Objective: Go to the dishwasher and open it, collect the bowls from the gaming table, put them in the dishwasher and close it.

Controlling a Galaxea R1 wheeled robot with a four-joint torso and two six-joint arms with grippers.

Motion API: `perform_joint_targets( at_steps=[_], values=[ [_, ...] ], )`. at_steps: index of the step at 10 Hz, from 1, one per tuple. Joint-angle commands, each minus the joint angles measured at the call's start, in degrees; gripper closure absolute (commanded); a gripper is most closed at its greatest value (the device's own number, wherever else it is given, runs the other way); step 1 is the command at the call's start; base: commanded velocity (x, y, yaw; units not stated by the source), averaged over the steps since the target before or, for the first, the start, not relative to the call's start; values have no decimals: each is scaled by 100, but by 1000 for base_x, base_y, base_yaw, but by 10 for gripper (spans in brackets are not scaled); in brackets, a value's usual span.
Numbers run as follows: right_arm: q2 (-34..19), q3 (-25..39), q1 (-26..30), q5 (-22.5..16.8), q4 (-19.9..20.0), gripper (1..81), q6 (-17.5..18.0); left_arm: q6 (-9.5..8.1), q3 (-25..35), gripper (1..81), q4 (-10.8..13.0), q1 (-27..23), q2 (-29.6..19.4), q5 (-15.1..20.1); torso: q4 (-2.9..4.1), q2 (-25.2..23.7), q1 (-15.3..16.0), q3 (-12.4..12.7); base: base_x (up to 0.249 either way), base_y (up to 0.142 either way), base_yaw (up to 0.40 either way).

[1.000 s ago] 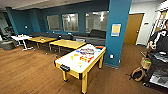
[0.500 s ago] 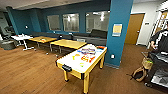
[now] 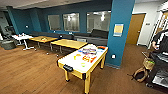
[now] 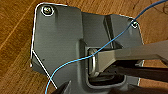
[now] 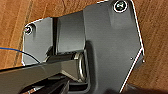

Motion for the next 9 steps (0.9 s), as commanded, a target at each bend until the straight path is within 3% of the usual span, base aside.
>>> perform_joint_targets(
  at_steps=[1, 9],
  values=[
    [3, 24, 275, -275, 4, 10, -22, 43, 16, 10, 64, -189, -32, 272, 0, 0, 0, 0, 110, 0, 0],
    [12, 24, 275, -275, 4, 10, -22, 43, 16, 10, 73, -198, -32, 272, 0, -2, -7, 2, 123, 0, 0]
  ],
)
